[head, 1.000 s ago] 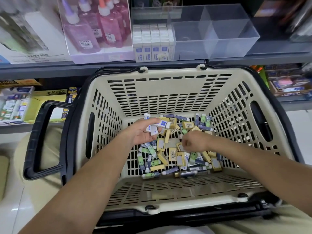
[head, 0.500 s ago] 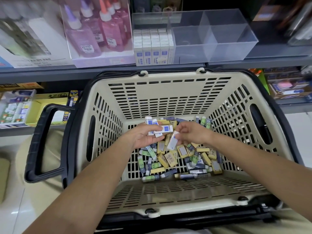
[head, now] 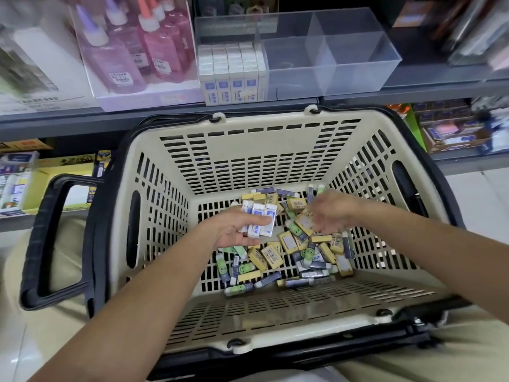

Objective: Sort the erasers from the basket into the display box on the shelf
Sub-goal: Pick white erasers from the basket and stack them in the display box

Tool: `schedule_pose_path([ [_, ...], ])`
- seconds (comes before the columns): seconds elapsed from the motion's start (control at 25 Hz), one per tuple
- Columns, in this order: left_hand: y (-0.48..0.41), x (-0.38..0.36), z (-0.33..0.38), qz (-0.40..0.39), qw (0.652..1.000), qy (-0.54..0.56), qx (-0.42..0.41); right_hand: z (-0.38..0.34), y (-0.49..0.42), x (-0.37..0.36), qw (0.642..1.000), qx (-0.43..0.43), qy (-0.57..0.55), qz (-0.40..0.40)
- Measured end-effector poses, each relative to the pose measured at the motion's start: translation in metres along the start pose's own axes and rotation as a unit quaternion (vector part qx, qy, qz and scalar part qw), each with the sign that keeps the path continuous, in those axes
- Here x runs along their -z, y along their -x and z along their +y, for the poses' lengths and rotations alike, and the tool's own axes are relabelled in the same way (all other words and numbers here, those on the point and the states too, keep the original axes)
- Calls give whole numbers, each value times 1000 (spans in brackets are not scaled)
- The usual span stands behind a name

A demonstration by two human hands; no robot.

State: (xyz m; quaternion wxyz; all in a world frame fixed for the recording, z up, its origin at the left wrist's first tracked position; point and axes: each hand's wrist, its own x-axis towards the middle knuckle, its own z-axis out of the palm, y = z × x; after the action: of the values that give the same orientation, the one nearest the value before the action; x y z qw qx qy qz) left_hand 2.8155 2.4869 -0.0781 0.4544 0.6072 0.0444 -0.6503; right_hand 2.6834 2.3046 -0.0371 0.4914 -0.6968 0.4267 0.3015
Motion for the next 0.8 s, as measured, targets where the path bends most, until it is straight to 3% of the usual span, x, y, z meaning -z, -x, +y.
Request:
schedule_pose_path([
  [0.08,-1,-1,-2,3,1000,0,12,25,3,4,984,-157,83,-28],
  [0.16,-1,-4,-1,0,1000,-1,13,37,2,-7,975,-212,37,-56],
  [0.32,6,-4,7,-14,999,35,-2,27,-10,-32,980,-145,-114,-70],
  [0.44,4,3,12,9,997,69,-18,24,-13,-30,964,-58,-220,-136],
  [0.52,3,6,14,15,996,80,-28,25,-13,-18,981,-28,-144,-126],
  [0.56,3,6,14,14,996,77,-30,28,-14,-14,996,-21,-24,-88],
  [0.64,2,6,14,11,997,64,-31,31,-18,-17,984,-27,166,-57],
  [0.68,3,6,14,8,998,60,-30,32,-20,-24,979,-35,186,-76],
  [0.8,4,6,12,7,998,54,-25,29,-29,-55,987,-8,107,-116],
])
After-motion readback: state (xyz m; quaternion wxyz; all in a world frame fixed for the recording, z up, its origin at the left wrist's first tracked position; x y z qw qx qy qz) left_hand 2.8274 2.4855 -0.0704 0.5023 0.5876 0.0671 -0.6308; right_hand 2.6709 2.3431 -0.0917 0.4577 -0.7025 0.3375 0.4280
